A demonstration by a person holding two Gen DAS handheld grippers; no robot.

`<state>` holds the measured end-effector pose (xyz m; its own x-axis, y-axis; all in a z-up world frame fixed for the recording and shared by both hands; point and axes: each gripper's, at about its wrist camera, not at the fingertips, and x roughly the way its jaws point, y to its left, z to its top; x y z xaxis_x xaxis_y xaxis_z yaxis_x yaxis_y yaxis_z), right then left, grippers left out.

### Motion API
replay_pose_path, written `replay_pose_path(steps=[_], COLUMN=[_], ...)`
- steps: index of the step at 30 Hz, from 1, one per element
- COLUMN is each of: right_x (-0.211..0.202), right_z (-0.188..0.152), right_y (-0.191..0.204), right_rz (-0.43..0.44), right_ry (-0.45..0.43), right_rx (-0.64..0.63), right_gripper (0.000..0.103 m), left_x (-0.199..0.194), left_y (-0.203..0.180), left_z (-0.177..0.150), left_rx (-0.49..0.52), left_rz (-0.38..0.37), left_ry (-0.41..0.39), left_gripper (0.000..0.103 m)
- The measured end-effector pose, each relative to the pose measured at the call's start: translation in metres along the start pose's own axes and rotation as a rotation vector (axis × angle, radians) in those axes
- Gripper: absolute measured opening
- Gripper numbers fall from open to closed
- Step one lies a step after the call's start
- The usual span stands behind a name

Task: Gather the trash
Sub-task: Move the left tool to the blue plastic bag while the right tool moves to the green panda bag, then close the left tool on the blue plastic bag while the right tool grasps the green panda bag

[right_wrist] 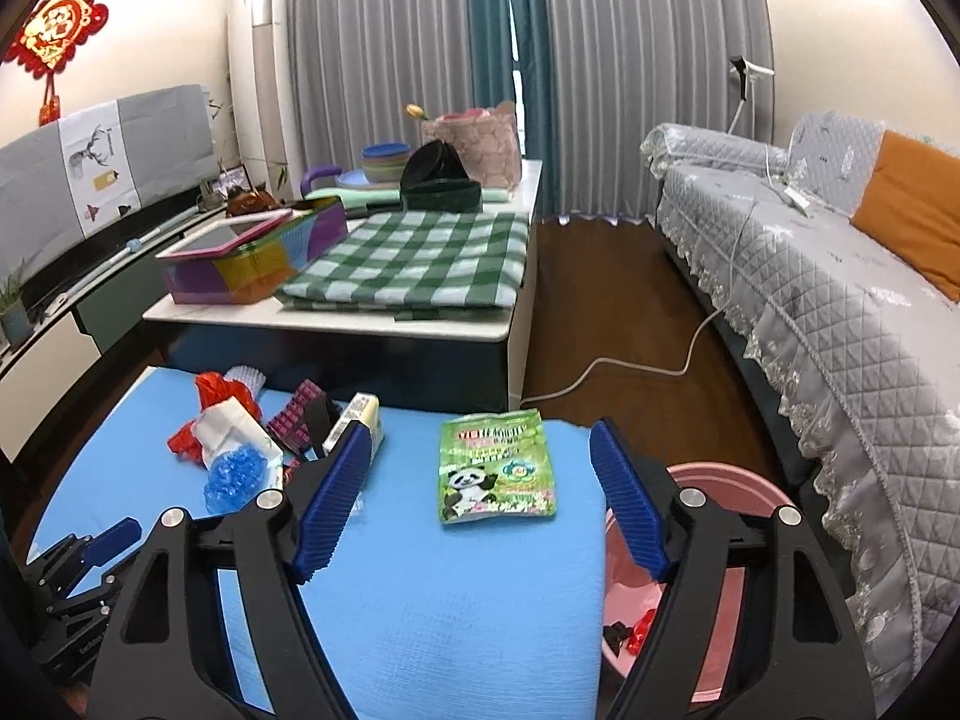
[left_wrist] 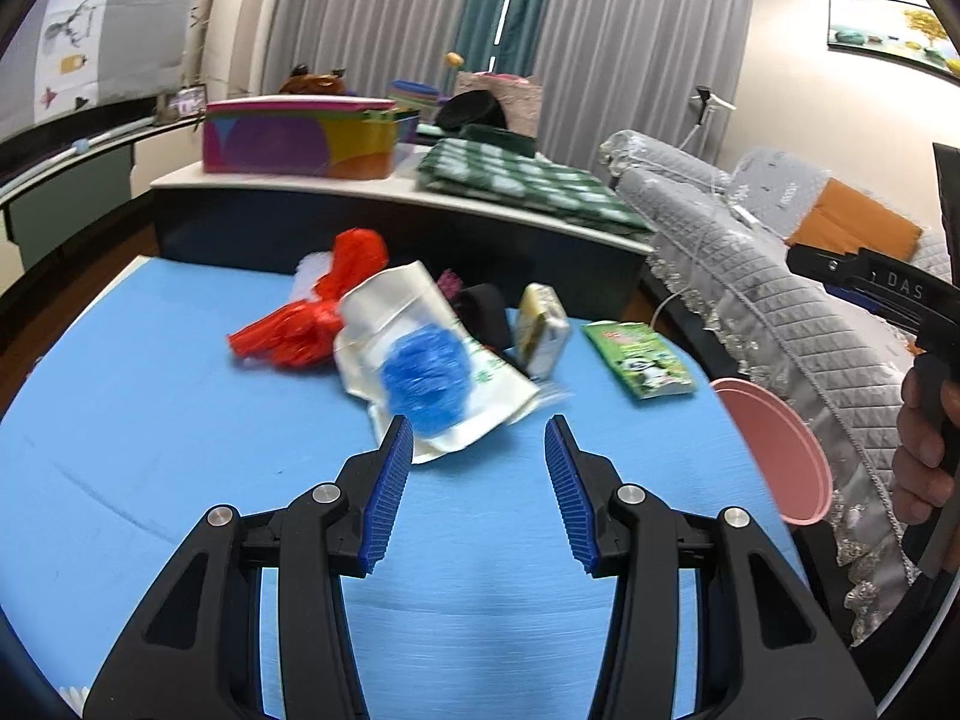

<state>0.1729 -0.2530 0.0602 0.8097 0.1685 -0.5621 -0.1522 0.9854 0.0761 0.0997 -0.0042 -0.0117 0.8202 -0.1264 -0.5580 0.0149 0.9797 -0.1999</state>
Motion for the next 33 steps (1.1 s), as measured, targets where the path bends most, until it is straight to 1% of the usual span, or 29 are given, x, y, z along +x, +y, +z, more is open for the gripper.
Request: replay_pose_path(steps=[5, 13, 17, 19, 21, 22, 29, 33], right_x=[0.017, 0.043, 0.066, 0.075, 0.087, 0.092, 0.126, 0.14], right_z=[-0.01, -0.026, -0.037, -0.042, -0.049, -0.052, -0.07, -0.074], right_y=[-0.001, -0.006, -0.013, -0.016, -0.02, -0.021, -0.022, -0.021], right_rz=[-0.018, -0.038, -0.046, -0.037, -0.012, 0.003, 0.059, 0.069], right_ry=[0.037, 0.075, 0.105, 0.121, 0.143, 0.154, 0.233, 0.249], right_rx=[0.007, 0.024, 0.076, 0.109, 0.155, 0.176, 0.294, 0.344], right_gripper=[0.075, 0.075, 0.075, 0.073, 0.066, 0.065, 0.063, 0.058], left_x=[0.011, 0.028, 0.037, 0.041, 0.044, 0.046, 0.056, 0.062], left_y=[0.01, 0.015, 0.019, 0.02, 0.02, 0.02, 0.018, 0.018], left_z=[-0.008, -0.014, -0.013, -0.011, -0.009, -0.009, -0.004, 0.0], left_rx=[-0.001, 0.013, 0.01, 0.009, 0.008, 0.008, 0.011, 0.009], left_rz=[0.013, 0.029, 0.035, 0.037, 0.036, 0.036, 0.037, 0.038], left_ry=[0.006, 0.007, 0.006, 0.003, 0.001, 0.0, 0.003, 0.008], left_gripper=[0.046, 0.046, 0.046, 0.046, 0.046, 0.046, 0.046, 0.047])
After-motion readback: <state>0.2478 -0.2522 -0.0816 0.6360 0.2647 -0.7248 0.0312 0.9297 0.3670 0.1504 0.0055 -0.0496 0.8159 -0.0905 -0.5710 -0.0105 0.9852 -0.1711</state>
